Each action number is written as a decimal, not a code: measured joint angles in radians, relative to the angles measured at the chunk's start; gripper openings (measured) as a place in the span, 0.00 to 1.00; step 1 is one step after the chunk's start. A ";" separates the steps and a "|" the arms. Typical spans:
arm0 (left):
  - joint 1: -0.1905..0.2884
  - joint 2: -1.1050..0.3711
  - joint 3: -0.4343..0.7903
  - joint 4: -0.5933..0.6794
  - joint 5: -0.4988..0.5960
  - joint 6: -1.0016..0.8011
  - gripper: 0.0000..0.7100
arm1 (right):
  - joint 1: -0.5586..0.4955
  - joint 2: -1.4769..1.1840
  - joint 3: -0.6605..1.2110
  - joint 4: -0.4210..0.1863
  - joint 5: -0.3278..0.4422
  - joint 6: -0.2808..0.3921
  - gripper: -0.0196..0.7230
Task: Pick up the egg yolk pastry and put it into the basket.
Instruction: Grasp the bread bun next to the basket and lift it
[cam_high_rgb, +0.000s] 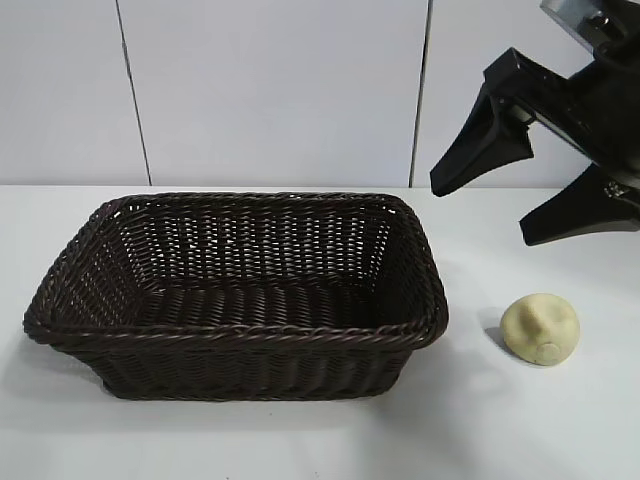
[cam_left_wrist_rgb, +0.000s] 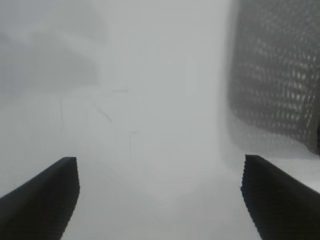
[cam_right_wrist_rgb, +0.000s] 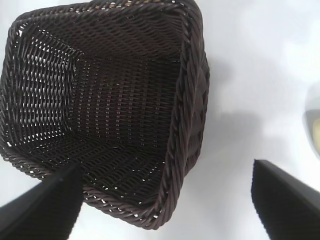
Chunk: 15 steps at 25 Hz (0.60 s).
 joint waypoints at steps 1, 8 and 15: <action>0.000 -0.018 0.000 0.000 0.012 0.000 0.89 | 0.000 0.000 0.000 0.000 0.000 0.000 0.91; 0.000 -0.236 0.088 0.000 0.028 -0.001 0.89 | 0.000 0.000 0.000 0.000 0.000 0.001 0.91; 0.000 -0.558 0.360 0.000 0.033 -0.001 0.89 | 0.000 0.000 0.000 0.000 0.001 0.001 0.91</action>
